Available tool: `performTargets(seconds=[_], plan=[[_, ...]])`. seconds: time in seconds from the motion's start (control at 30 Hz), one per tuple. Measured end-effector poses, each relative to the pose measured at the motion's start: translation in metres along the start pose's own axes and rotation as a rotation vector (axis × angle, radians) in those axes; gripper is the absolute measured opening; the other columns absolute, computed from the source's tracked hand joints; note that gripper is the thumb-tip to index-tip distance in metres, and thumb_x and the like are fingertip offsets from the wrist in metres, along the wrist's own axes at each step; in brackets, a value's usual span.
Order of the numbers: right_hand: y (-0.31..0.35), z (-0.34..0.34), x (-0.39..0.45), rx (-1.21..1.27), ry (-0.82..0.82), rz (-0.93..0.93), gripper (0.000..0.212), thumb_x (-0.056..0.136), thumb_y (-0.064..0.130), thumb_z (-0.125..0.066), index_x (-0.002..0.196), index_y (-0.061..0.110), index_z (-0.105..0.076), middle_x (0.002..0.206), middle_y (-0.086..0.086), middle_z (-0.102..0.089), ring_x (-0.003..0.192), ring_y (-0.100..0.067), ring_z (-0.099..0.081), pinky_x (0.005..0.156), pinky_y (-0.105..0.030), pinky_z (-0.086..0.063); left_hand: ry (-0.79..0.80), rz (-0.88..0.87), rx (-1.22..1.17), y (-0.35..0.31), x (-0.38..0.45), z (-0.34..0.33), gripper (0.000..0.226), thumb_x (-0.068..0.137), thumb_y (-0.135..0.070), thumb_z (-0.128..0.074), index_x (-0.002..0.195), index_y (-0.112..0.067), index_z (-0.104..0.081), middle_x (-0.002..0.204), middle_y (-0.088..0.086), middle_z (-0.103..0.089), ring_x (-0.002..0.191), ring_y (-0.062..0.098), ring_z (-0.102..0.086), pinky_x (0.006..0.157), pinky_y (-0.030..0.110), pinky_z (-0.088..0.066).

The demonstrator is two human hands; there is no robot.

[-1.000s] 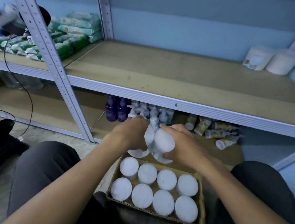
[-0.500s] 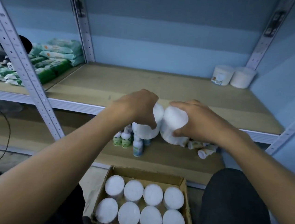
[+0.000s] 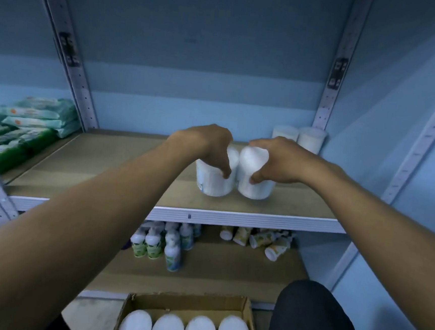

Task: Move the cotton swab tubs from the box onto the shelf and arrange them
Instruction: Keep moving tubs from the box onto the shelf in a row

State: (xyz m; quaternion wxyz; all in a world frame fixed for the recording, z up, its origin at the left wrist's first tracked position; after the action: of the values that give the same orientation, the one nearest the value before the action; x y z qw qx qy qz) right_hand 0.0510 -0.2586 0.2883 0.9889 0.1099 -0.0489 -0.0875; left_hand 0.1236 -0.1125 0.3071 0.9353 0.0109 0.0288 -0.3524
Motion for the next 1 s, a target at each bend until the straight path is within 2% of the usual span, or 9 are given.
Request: performTargets(seconds=[0.1, 0.2, 0.3, 0.53, 0.77, 0.9, 1.0], plan=[[-0.007, -0.006, 0.008, 0.001, 0.02, -0.028, 0.095, 0.068, 0.045, -0.086, 0.15, 0.036, -0.04, 0.151, -0.003, -0.043, 0.131, -0.023, -0.048, 0.096, -0.036, -0.049, 0.032, -0.008, -0.005, -0.001, 0.016, -0.006, 0.065, 0.07, -0.052, -0.079, 0.123, -0.022, -0.058, 0.121, -0.002, -0.06, 0.101, 0.021, -0.061, 0.08, 0.036, -0.056], [-0.011, -0.015, 0.014, 0.031, 0.054, -0.027, 0.09, 0.071, 0.039, -0.086, 0.149, 0.034, -0.042, 0.151, 0.003, -0.046, 0.133, -0.021, -0.047, 0.098, -0.036, -0.048, 0.068, -0.01, -0.019, -0.001, 0.028, -0.017, 0.073, 0.072, -0.05, -0.079, 0.133, -0.022, -0.054, 0.129, -0.002, -0.057, 0.109, 0.022, -0.059, 0.087, 0.037, -0.056], [-0.015, -0.023, 0.02, 0.032, 0.077, -0.03, 0.091, 0.07, 0.038, -0.087, 0.149, 0.033, -0.042, 0.153, 0.007, -0.045, 0.139, -0.018, -0.041, 0.105, -0.036, -0.044, 0.095, -0.014, -0.039, 0.0, 0.037, -0.026, 0.073, 0.072, -0.049, -0.08, 0.133, -0.021, -0.054, 0.13, -0.001, -0.057, 0.109, 0.022, -0.059, 0.084, 0.036, -0.057], [-0.018, -0.033, 0.026, 0.034, 0.135, -0.063, 0.091, 0.071, 0.038, -0.085, 0.15, 0.034, -0.04, 0.152, 0.0, -0.043, 0.129, -0.02, -0.05, 0.094, -0.037, -0.054, 0.131, -0.006, -0.063, 0.004, 0.048, -0.038, 0.076, 0.068, -0.049, -0.082, 0.133, -0.022, -0.055, 0.129, -0.001, -0.057, 0.105, 0.025, -0.061, 0.078, 0.04, -0.062], [-0.024, -0.044, 0.031, 0.041, 0.155, -0.094, 0.097, 0.069, 0.044, -0.085, 0.152, 0.037, -0.035, 0.154, -0.003, -0.039, 0.129, -0.023, -0.051, 0.094, -0.036, -0.053, 0.113, -0.027, -0.018, 0.006, 0.055, -0.049, 0.077, 0.07, -0.053, -0.078, 0.137, -0.023, -0.052, 0.135, -0.001, -0.056, 0.117, 0.023, -0.056, 0.096, 0.041, -0.051], [-0.023, -0.043, 0.03, -0.009, 0.175, -0.076, 0.107, 0.067, 0.049, -0.087, 0.155, 0.035, -0.028, 0.159, -0.003, -0.032, 0.14, -0.024, -0.04, 0.107, -0.038, -0.043, 0.078, -0.028, -0.06, 0.009, 0.051, -0.051, 0.096, 0.069, -0.053, -0.081, 0.15, -0.027, -0.037, 0.152, -0.004, -0.042, 0.134, 0.021, -0.045, 0.107, 0.04, -0.043], [-0.018, -0.04, 0.025, -0.058, 0.153, -0.049, 0.107, 0.068, 0.043, -0.088, 0.156, 0.032, -0.028, 0.159, -0.001, -0.032, 0.143, -0.022, -0.035, 0.11, -0.041, -0.04, 0.025, -0.06, -0.057, 0.01, 0.046, -0.051, 0.095, 0.067, -0.053, -0.083, 0.148, -0.027, -0.04, 0.151, -0.004, -0.042, 0.134, 0.02, -0.044, 0.106, 0.038, -0.042]])
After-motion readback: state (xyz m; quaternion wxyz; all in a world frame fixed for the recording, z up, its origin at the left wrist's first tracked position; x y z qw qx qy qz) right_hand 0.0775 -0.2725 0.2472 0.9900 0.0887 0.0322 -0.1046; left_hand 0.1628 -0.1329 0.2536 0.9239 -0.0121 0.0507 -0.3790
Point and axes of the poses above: each hand's wrist, its own x-axis towards the middle knuckle, its own z-axis out of the back of the hand, y = z × x, the point moved 4 cm from there along x, towards the middle knuckle
